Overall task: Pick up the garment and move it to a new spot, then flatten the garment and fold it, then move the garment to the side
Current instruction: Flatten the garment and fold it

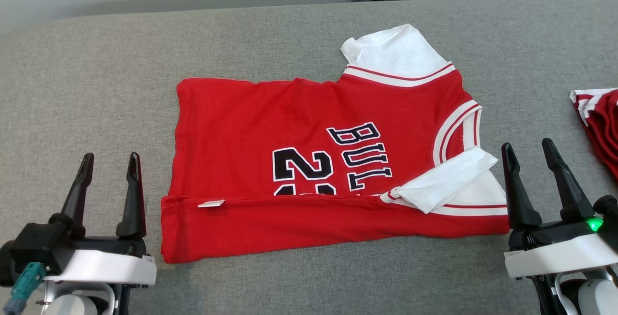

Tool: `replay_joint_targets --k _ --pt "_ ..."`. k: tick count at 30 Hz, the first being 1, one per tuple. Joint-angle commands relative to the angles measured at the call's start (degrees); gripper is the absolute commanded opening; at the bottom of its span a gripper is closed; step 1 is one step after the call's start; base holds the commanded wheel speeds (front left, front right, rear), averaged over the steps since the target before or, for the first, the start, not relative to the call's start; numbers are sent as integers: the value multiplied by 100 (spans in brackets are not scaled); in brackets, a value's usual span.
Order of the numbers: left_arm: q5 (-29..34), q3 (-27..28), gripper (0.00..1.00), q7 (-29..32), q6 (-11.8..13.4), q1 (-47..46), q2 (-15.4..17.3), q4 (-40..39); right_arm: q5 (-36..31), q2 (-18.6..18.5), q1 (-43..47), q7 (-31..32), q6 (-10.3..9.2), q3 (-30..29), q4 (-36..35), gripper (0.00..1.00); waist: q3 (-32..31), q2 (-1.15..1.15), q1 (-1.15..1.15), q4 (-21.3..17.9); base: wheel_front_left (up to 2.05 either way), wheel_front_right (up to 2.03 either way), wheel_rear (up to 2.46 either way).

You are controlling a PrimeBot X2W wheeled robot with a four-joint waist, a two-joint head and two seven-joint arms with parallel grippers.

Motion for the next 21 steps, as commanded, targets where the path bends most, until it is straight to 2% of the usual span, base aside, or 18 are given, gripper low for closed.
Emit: replay_joint_targets --k 1,9,16,21 --pt "27 -24 100 -21 -34 57 -3 68 -42 -45 -17 28 0 -22 32 100 21 0 0 12 0 0 0" --pt "-175 -330 100 192 -231 265 -139 644 -91 33 191 103 0 -60 483 100 199 0 0 42 0 0 0" --pt "-527 -536 100 260 -559 400 -425 1491 -38 110 301 76 0 30 1250 100 380 0 0 74 0 0 0" --pt "-778 -590 100 540 -737 305 -525 1937 -16 130 179 115 0 25 1692 100 429 0 0 102 0 0 0"
